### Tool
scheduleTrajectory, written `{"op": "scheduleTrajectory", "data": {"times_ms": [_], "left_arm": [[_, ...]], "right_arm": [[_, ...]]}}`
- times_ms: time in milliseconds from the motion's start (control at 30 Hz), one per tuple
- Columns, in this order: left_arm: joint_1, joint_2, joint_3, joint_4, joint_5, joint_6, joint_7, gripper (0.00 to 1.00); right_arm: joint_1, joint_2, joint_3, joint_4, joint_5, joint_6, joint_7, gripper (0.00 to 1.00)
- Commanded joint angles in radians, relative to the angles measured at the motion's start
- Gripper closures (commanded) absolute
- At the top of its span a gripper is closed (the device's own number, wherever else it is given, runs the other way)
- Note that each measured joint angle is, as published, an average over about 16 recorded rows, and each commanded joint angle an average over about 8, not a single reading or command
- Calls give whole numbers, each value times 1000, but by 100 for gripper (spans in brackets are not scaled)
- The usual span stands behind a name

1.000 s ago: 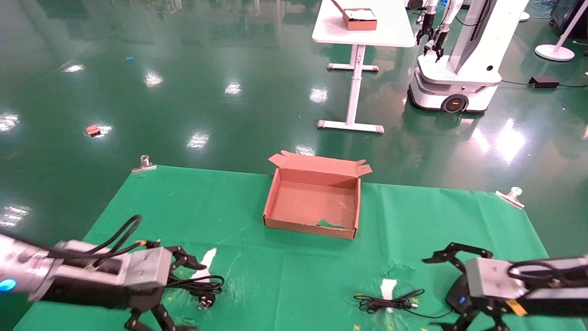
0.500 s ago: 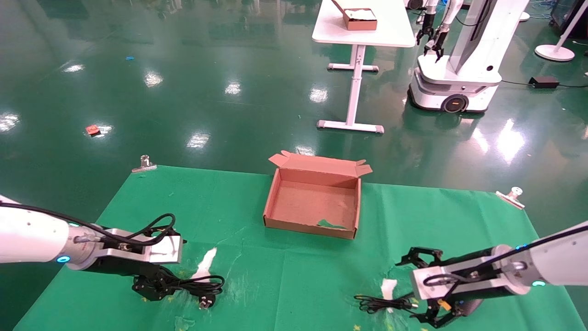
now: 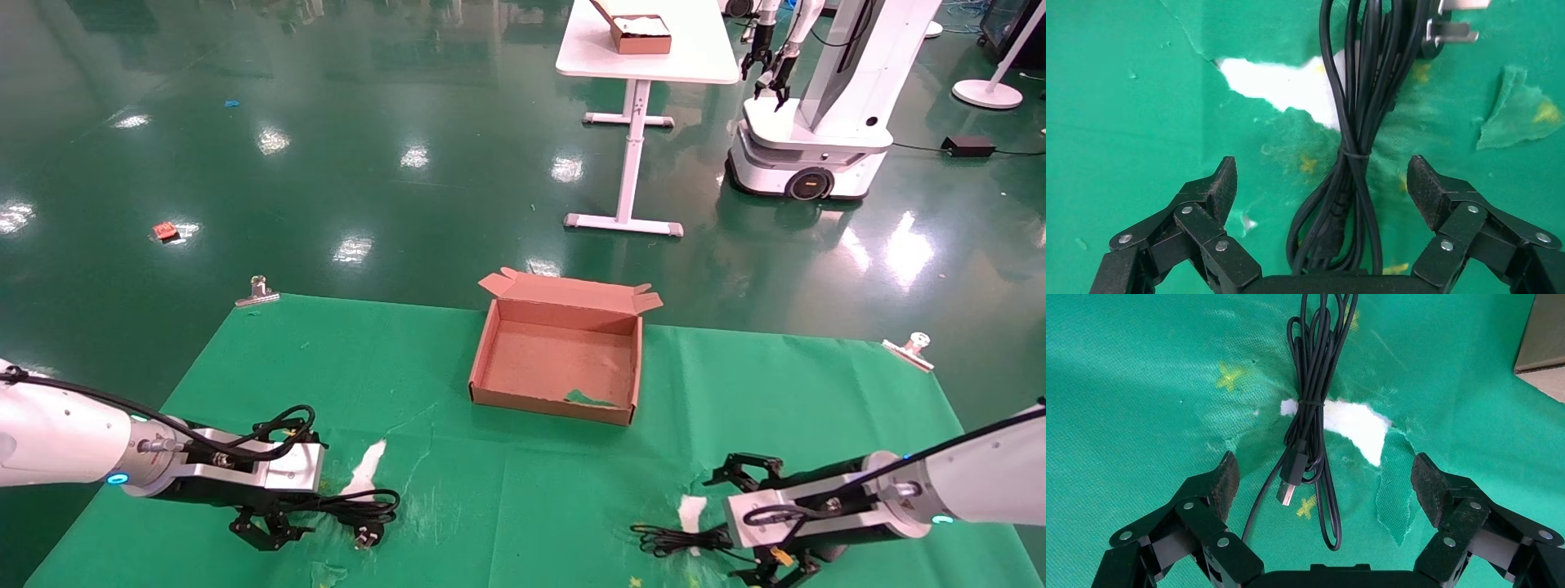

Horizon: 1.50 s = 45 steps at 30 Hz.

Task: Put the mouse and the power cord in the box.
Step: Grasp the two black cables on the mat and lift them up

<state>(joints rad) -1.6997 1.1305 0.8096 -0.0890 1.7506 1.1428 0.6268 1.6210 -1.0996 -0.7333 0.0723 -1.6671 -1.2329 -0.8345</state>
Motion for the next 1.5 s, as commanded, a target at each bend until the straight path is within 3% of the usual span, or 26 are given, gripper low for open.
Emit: {"op": "scheduleTrajectory", "data": {"times_ms": [33,100,167,233,1500], "left_arm": [[-3,2,0,13,0,-4,15,44],[-5,7,4,19,6,-4,31,69],[-6,11,8,23,11,-3,42,91],[-7,14,10,26,14,-4,47,100],[-4,7,4,16,5,-1,32,100]], "right_arm": [[3,-2,0,-15,0,0,-13,71],[6,-4,-1,-25,-1,-1,-19,90],[9,-5,-1,-33,-2,-2,-23,99],[10,-6,-2,-37,-3,-2,-25,100],[6,-1,1,-22,1,-6,-21,100]]}}
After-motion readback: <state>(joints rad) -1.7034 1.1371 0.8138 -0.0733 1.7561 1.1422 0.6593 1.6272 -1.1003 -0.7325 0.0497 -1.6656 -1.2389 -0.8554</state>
